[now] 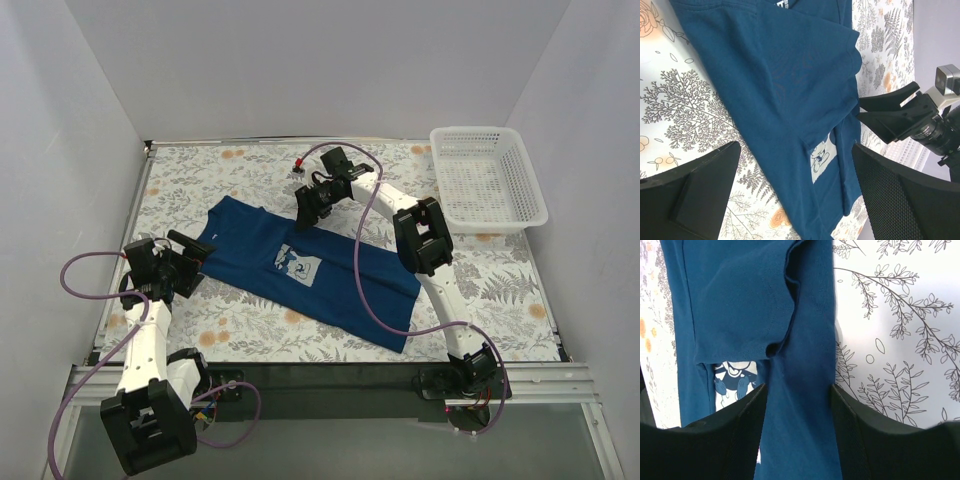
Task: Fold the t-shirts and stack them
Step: Fold the tshirt
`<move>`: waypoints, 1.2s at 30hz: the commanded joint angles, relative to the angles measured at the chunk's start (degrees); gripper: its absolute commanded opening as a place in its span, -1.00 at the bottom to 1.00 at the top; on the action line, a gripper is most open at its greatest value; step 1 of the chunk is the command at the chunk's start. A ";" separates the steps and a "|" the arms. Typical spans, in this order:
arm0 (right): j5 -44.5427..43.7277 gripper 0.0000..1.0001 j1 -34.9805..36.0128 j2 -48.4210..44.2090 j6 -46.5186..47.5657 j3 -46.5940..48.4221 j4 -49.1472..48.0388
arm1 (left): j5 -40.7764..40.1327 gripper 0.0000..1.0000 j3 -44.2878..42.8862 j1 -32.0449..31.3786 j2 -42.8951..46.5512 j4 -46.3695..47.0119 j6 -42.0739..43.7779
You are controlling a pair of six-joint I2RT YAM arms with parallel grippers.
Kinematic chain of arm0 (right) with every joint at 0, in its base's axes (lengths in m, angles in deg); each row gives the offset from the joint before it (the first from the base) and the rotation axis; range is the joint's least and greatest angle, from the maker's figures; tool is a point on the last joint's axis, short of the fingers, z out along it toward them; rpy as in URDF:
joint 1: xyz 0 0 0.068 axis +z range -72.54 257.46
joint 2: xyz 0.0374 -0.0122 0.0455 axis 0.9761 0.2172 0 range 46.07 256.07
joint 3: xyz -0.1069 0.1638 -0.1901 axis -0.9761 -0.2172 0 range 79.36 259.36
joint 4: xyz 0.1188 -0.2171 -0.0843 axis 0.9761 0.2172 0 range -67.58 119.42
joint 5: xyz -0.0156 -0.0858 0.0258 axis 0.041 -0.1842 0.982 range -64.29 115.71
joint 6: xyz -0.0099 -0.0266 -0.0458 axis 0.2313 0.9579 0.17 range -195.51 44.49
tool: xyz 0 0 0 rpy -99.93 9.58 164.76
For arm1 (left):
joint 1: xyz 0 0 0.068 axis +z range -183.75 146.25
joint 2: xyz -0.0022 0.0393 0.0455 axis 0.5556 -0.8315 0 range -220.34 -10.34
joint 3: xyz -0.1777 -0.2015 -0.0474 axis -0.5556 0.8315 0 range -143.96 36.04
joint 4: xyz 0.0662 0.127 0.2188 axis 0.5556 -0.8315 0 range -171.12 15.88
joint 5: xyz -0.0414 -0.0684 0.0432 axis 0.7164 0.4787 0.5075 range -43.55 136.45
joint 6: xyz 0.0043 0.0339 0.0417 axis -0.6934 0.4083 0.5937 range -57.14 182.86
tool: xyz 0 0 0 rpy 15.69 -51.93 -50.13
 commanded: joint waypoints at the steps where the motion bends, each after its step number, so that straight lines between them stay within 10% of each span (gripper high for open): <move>1: 2.32 0.01 0.25 1.32 -1.65 2.11 -1.55 | 1.31 0.72 0.21 0.20 0.44 0.81 0.70; 10: -1.80 -0.27 0.51 3.17 -3.05 3.42 -2.78 | 1.75 0.72 0.03 0.20 0.27 0.90 0.35; 17: -4.44 -0.97 -0.98 3.34 -7.36 4.48 -7.26 | 2.01 0.72 0.73 0.20 -0.35 1.43 0.26; 34: -15.87 -0.97 -14.52 0.97 -19.94 2.55 -18.69 | 8.86 0.69 3.99 0.20 -5.79 11.61 -0.27; 36: -14.56 -0.58 -14.69 0.62 -16.70 1.50 -18.61 | 10.18 0.63 3.64 0.20 -7.81 15.12 -0.79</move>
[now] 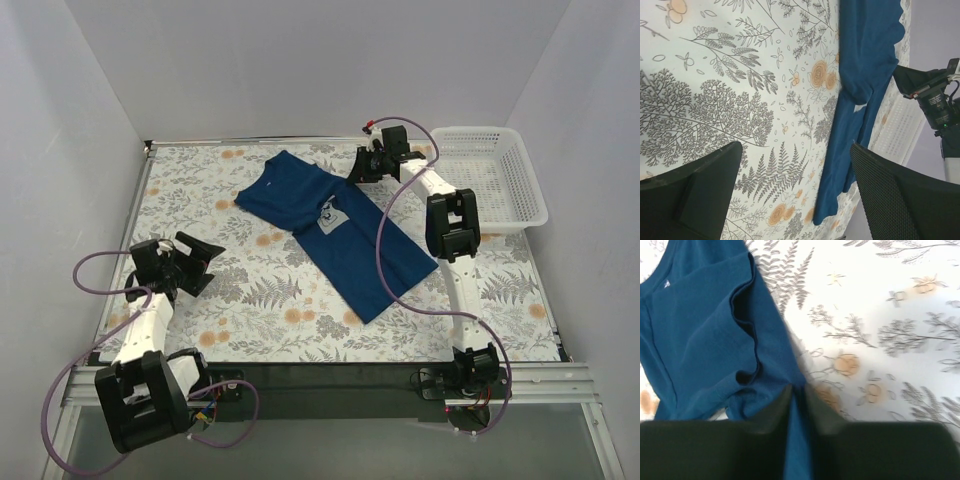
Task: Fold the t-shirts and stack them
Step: Fold the tshirt
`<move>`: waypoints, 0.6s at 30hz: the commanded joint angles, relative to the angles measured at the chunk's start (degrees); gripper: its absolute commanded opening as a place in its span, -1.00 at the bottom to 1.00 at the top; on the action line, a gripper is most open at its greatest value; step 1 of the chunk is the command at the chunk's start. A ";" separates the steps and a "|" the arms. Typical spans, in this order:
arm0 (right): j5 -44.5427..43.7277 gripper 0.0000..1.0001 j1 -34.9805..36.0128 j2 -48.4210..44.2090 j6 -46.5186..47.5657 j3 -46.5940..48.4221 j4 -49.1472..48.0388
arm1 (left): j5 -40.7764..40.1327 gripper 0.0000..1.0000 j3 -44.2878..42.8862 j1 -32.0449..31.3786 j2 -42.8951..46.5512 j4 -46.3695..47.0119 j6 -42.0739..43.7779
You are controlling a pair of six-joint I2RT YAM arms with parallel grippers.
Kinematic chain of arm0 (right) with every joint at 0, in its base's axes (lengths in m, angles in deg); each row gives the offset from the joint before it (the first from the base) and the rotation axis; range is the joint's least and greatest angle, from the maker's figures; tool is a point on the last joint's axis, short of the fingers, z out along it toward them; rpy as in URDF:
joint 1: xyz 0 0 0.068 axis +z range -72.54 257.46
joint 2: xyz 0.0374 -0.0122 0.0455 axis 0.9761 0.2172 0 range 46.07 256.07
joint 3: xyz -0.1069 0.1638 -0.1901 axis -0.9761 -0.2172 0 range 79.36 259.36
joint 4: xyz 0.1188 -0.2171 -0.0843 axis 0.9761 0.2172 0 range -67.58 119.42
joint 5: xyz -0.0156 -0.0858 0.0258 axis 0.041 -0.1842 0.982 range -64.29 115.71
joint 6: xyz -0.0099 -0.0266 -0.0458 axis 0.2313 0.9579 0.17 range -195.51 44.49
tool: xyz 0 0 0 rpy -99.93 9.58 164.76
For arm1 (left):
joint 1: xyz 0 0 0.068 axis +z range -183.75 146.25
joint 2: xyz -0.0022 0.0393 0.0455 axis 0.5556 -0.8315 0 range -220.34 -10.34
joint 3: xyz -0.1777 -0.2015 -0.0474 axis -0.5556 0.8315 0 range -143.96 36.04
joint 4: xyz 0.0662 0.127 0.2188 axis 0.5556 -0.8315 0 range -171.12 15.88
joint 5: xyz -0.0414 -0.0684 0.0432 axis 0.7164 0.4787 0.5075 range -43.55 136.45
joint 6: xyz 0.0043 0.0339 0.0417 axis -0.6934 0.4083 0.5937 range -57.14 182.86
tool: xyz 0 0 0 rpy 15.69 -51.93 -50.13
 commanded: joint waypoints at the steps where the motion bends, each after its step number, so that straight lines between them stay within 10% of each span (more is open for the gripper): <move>1: 0.27 -0.41 0.85 -3.25 3.33 -1.17 -2.85 | 4.39 0.63 -0.49 0.20 -4.46 7.27 -0.55; 6: -0.07 0.24 0.58 -10.26 12.81 -6.60 -1.44 | 4.75 0.51 -4.71 -2.17 -14.84 13.50 -1.26; 18: 6.60 0.36 0.23 -41.97 36.65 -35.87 5.85 | -11.32 0.24 -25.88 -14.57 -45.05 17.04 -6.18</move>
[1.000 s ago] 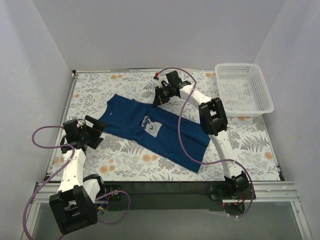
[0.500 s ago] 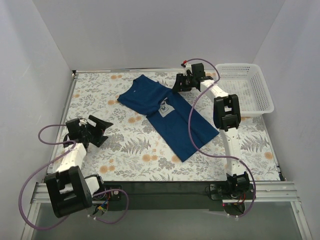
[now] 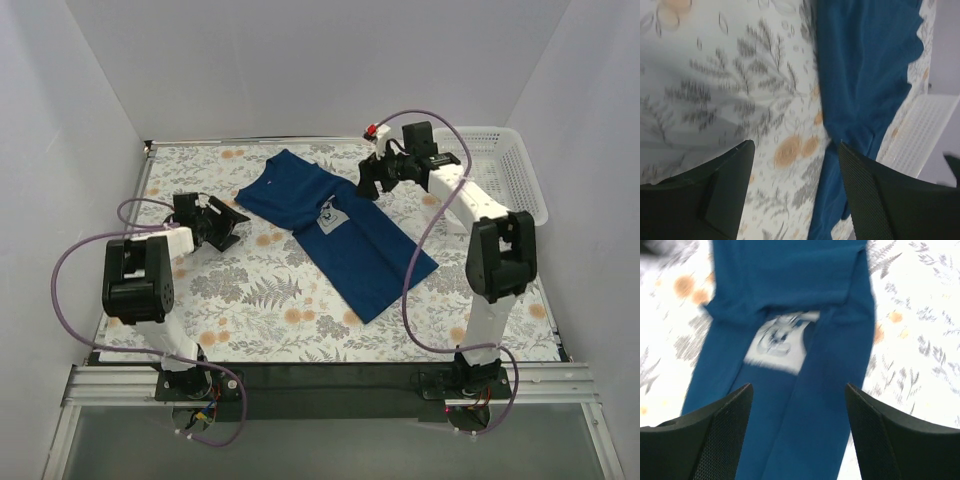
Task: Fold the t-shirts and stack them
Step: Fold the tshirt
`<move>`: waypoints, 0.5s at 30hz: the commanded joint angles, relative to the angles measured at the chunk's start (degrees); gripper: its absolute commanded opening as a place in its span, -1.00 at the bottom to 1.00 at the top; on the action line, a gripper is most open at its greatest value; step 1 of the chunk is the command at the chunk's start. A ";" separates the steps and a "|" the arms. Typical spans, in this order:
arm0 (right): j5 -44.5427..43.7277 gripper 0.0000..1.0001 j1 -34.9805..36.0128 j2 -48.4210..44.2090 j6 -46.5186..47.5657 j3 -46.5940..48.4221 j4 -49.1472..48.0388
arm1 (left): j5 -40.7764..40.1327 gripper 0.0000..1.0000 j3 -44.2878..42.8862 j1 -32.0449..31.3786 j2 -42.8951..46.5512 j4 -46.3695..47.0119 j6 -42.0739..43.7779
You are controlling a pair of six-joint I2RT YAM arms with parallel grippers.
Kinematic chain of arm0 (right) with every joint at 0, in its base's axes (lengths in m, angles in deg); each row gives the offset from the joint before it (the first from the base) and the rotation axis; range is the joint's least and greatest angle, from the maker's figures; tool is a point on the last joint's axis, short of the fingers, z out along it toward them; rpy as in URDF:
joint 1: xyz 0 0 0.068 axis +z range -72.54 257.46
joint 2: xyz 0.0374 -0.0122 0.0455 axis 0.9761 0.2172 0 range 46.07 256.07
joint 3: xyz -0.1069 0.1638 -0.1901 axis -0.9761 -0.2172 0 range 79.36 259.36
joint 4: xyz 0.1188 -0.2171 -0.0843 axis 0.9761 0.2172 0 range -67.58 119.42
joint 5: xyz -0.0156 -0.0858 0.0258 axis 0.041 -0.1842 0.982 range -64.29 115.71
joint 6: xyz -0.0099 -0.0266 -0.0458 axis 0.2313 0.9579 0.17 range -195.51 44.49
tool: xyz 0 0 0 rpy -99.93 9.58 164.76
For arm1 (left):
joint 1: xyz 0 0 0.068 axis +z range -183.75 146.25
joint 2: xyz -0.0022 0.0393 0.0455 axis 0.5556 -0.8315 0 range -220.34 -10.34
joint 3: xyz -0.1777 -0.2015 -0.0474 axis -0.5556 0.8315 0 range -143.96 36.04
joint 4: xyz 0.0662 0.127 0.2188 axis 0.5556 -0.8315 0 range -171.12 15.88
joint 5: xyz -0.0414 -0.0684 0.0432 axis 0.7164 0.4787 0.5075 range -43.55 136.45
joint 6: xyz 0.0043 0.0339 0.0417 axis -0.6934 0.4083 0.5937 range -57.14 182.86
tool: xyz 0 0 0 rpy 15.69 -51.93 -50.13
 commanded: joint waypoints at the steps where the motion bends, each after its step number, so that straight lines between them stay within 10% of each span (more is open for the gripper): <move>1: 3.30 0.36 -0.16 -11.12 8.41 -8.76 3.62 | -6.98 0.19 -6.07 -0.54 -7.34 1.19 -2.35; 11: 4.70 0.37 -1.13 -31.61 10.18 -31.18 3.28 | -10.07 -0.03 -24.18 -2.91 -24.75 -4.08 -2.10; 15: 5.40 0.38 -3.67 -34.08 10.18 -33.39 2.49 | -11.64 -0.66 -26.91 -2.91 -26.60 -6.63 0.80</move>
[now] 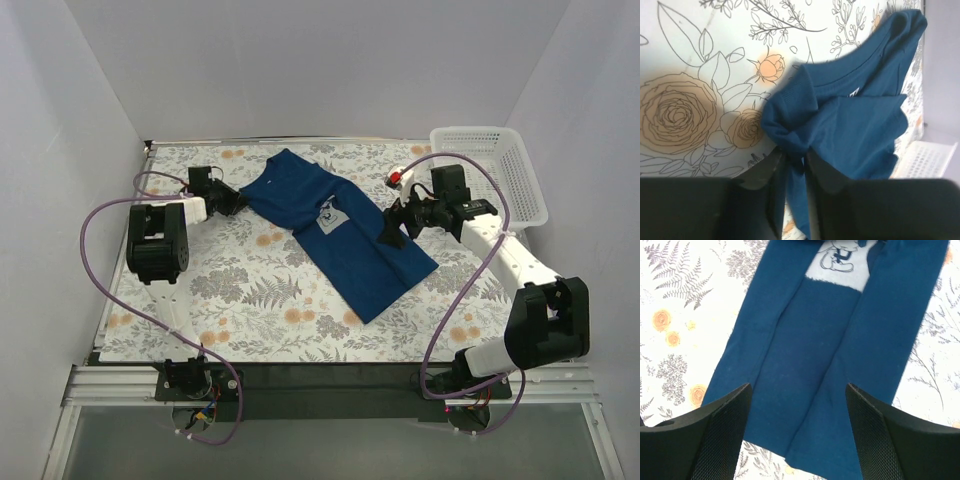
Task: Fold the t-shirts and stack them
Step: Fold the tshirt
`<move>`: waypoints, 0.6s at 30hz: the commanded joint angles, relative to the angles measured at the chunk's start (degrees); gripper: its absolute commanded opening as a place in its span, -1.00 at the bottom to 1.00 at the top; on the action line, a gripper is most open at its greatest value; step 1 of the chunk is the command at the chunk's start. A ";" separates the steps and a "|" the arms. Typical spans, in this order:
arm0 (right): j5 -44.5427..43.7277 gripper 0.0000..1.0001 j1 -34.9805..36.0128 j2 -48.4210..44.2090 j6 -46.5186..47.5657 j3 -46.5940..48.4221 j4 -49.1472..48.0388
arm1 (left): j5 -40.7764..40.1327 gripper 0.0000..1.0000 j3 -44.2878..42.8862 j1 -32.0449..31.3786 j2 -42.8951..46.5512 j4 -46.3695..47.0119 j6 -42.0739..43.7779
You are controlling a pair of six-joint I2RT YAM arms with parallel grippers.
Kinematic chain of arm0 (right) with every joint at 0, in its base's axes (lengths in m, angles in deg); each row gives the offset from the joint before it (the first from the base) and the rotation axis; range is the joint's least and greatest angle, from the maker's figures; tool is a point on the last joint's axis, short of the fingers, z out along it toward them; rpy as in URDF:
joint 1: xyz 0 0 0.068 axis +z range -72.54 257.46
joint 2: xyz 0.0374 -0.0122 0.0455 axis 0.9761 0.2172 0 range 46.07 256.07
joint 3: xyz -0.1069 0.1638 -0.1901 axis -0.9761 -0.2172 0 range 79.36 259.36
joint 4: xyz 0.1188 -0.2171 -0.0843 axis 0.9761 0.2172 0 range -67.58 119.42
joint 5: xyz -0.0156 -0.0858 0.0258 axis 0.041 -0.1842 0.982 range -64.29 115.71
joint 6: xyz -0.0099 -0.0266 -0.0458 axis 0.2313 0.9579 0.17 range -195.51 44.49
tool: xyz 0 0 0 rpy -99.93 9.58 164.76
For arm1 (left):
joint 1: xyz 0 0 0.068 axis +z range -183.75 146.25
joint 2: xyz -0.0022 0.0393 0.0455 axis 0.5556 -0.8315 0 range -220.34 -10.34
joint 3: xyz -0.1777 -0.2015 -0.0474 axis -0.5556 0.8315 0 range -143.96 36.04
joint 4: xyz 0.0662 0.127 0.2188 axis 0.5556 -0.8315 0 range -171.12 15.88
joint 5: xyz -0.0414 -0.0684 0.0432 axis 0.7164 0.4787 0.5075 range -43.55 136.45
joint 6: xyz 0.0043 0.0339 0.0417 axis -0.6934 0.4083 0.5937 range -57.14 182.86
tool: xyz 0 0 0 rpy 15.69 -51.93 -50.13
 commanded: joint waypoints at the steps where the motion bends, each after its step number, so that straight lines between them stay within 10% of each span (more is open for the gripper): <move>1: 1.89 0.38 -2.21 -2.76 1.06 -1.04 -1.62 | -6.66 -0.74 -0.64 -0.22 -1.91 -7.86 4.54; 5: 2.42 0.38 -3.27 -3.03 1.06 -1.75 -1.98 | -11.31 -1.00 -1.60 1.00 -0.85 -9.09 9.28; 18: 6.63 0.37 -3.36 -2.15 8.86 -4.12 1.26 | -15.90 -0.75 -19.70 9.00 -8.31 -17.78 25.90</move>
